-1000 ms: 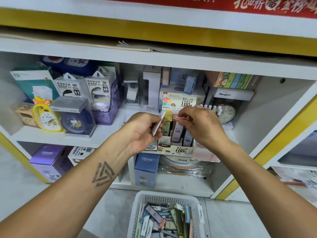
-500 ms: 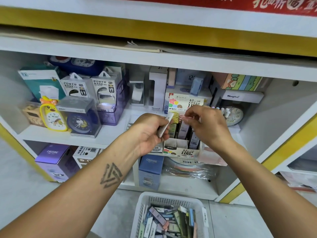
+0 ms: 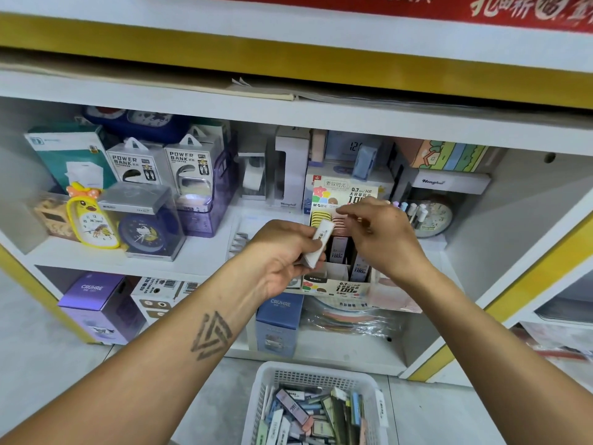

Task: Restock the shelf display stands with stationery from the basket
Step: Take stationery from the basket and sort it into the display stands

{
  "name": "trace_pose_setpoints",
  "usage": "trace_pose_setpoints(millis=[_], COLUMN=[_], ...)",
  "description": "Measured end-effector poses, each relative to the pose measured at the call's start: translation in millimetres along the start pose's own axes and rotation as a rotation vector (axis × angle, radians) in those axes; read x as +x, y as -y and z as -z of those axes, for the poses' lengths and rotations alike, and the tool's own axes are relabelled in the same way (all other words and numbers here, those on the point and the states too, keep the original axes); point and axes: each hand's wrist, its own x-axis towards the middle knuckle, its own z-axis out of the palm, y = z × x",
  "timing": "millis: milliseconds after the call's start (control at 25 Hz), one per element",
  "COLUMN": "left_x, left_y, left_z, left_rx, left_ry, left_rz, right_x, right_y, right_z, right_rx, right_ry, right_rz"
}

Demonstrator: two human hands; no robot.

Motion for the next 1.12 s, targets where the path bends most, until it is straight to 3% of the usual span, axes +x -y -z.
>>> trace_pose_setpoints(millis=[120, 200, 360, 440, 480, 600, 680, 840, 920, 1040, 1120], left_x=[-4, -7, -8, -8, -9, -11, -12, -18, -15, -11, -13], left_y=[2, 3, 1, -2, -3, -3, -4, -13, -22, -30, -28], left_z=[-4, -6, 0, 6, 8, 11, 11, 26, 45, 79, 96], left_rx=[0.021, 0.037, 0.012, 0.002, 0.02, 0.12, 0.175, 0.189, 0.277, 0.685, 0.968], left_ry=[0.043, 0.054, 0.031, 0.016, 0.006, -0.041, -0.061, -0.036, -0.107, -0.283, -0.295], left_rz=[-0.023, -0.045, -0.06, -0.099, -0.122, -0.169, -0.195, -0.291, -0.371, -0.528, -0.581], right_x=[-3, -8, -11, -14, -16, -22, -21, -17, -12, -2, 1], right_y=[8, 9, 1, -2, -3, 6, 15, 32, 37, 44, 51], right_z=[9, 13, 28, 34, 34, 24, 15, -6, -15, -22, -24], right_rx=[0.612, 0.721, 0.809, 0.719, 0.561, 0.022, -0.096, 0.065, 0.134, 0.334, 0.527], right_ry=[0.131, 0.19, 0.095, 0.134, 0.172, 0.244, 0.224, 0.255, 0.245, 0.229, 0.237], right_rz=[-0.264, -0.29, -0.331, -0.301, -0.23, 0.139, 0.266, 0.16, 0.073, -0.095, -0.18])
